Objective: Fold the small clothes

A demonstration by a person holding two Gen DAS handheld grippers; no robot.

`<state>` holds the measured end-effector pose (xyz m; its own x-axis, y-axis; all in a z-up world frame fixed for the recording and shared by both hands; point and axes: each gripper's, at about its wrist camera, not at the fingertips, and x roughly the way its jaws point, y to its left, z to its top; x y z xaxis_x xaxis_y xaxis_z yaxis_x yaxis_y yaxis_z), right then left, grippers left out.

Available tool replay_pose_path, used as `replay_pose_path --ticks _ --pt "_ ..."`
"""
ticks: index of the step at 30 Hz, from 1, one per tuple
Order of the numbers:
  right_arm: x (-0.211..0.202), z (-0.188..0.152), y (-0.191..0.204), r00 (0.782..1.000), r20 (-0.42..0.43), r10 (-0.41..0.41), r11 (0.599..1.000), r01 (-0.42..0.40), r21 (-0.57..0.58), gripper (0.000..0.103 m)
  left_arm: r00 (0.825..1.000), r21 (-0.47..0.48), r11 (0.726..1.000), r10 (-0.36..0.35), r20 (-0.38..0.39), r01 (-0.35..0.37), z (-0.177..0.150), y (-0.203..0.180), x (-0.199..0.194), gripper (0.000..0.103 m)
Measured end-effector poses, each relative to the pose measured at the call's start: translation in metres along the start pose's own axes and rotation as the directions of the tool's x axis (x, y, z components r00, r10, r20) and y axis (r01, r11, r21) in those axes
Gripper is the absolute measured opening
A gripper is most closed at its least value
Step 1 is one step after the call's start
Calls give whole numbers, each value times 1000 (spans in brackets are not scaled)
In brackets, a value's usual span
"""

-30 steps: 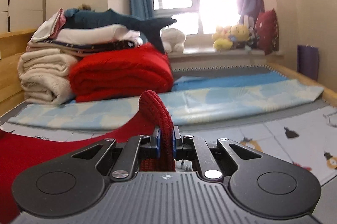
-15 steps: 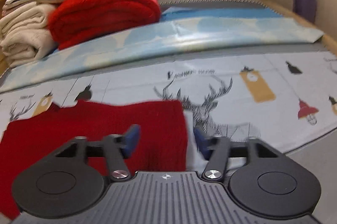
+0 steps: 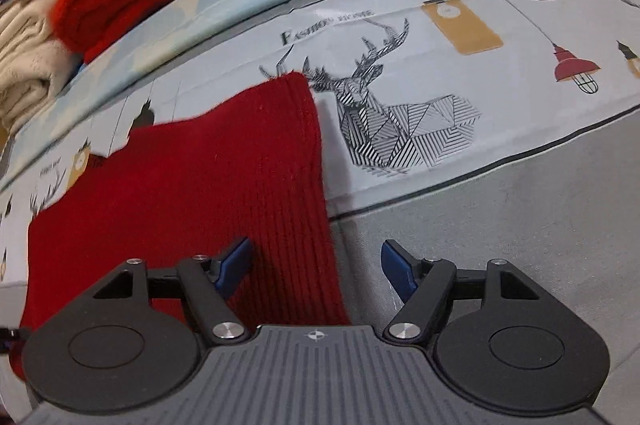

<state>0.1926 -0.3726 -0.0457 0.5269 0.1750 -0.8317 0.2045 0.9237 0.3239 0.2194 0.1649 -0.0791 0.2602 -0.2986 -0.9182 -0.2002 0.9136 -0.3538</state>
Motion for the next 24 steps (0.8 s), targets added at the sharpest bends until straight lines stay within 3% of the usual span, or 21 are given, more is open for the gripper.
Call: replay_pose_path --ticks 2,4,11,12,13,15,16,20,24 --pt "8 -10 4 997 -78 16 997 -21 -71 73 1000 -5 1000 -3 -7 3 -3 1 -1 66" --pt "15 -21 8 991 -129 -22 991 5 -137 73 1000 -5 1000 -10 -16 10 -6 0 0 66" --pt "18 -29 -2 990 -139 5 995 -18 -93 73 999 14 1000 -12 -29 12 -15 -5 9 63" --pt "19 -30 -2 990 -139 19 995 -32 -94 68 1000 23 1000 -16 -24 16 -17 -6 9 54" --pt "19 -32 -3 989 -145 41 995 -55 -89 53 999 24 999 -30 -22 30 -19 -6 9 39" --pt "20 -31 -2 989 -143 47 993 -62 -102 38 999 43 998 -42 -5 42 -22 -9 6 28" --pt "19 -31 0 988 -143 52 991 -69 -118 20 999 66 997 -36 6 35 -25 -12 4 25" --pt "2 -30 -1 989 -124 81 987 -97 -131 15 999 118 993 -28 47 22 -33 -22 -8 22" --pt "-42 -26 -6 985 -75 153 980 -161 -118 14 996 151 988 -55 73 43 -44 -29 -33 21"
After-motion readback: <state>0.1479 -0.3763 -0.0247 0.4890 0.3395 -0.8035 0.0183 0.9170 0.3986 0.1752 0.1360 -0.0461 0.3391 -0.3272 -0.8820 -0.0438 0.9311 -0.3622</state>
